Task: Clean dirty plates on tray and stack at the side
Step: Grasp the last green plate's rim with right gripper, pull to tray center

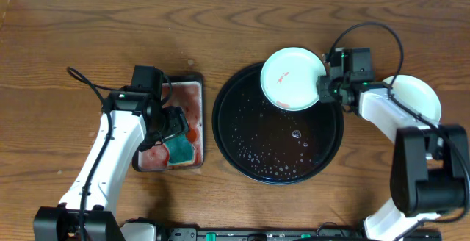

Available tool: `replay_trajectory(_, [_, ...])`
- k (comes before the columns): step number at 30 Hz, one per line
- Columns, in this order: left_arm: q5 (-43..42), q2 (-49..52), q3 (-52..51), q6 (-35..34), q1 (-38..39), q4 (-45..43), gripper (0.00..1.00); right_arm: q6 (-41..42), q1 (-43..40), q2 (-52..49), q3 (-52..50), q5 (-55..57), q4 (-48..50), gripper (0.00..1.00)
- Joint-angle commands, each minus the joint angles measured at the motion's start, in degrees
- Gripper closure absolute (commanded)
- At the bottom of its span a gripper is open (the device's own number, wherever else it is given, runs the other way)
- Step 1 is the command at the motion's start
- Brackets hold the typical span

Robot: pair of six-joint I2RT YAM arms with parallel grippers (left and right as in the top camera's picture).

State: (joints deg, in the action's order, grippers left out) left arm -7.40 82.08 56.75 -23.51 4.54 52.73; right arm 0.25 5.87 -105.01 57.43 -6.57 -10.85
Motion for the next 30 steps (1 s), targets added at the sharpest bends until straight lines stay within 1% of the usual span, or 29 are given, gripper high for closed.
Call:
replay_trajectory(1, [-0.11, -0.15, -0.17, 0.55, -0.24, 0.35, 0.18, 1.6, 0.81, -1.2, 0.37, -4.39, -0.55, 0.94])
replay_trajectory(2, [-0.11, -0.15, -0.17, 0.55, -0.24, 0.35, 0.18, 1.55, 0.85, -1.07, 0.37, -4.26, -0.61, 0.98])
replay_trajectory(3, [-0.11, -0.15, -0.17, 0.55, -0.24, 0.35, 0.18, 1.57, 0.85, -0.46, 0.37, -4.22, -0.98, 0.99])
replay_trajectory(8, [-0.11, -0.15, -0.17, 0.55, -0.24, 0.35, 0.18, 3.8, 0.9, 4.22, 0.37, -4.17, -3.91, 0.99])
replay_trajectory(11, [-0.11, -0.15, -0.17, 0.55, -0.24, 0.35, 0.18, 3.87, 0.94, 8.31, 0.37, -3.96, -7.72, 0.99])
replay_trajectory(13, [-0.11, -0.15, -0.17, 0.55, -0.24, 0.35, 0.18, 5.84, 0.98, 11.19, 0.37, -3.98, -11.67, 0.99])
replay_trajectory(16, [-0.11, -0.15, -0.17, 0.55, -0.24, 0.35, 0.18, 12.02, 1.03, 13.27, 0.35, -3.98, -19.87, 0.99])
replay_trajectory(19, [-0.11, -0.15, -0.17, 0.55, -0.24, 0.35, 0.18, 19.12, 1.95, 12.74, -0.92, -3.96, -26.29, 0.99])
replay_trajectory(22, [-0.11, -0.15, -0.17, 0.55, -0.24, 0.35, 0.18, 27.65, 3.34, 12.17, -4.57, -4.0, -26.82, 0.99])
replay_trajectory(24, [-0.11, -0.15, -0.17, 0.55, -0.24, 0.35, 0.18, 29.64, 4.22, 12.09, -7.23, -4.02, -24.2, 0.99])
replay_trajectory(25, [-0.11, -0.15, -0.17, 0.55, -0.24, 0.35, 0.18, 29.33, 4.7, 12.09, -8.33, -4.0, -22.67, 0.99])
replay_trajectory(26, [-0.13, -0.15, -0.17, 0.52, -0.24, 0.35, 0.18, 27.26, 5.16, 12.11, -9.07, -4.02, -21.07, 0.99])
replay_trajectory(27, [-0.13, -0.15, -0.17, 0.55, -0.24, 0.33, 0.18, 22.82, 5.55, 12.11, -9.27, -4.04, -19.91, 0.99])
replay_trajectory(28, [-0.13, -0.15, -0.17, 0.55, -0.24, 0.17, 0.18, 16.09, 6.23, 12.11, -9.11, -4.0, -19.08, 0.99])
replay_trajectory(30, [-1.2, -0.15, -0.17, 0.55, -0.24, -0.96, 0.18, 7.32, 7.15, 12.35, -8.22, -4.0, -18.97, 0.98])
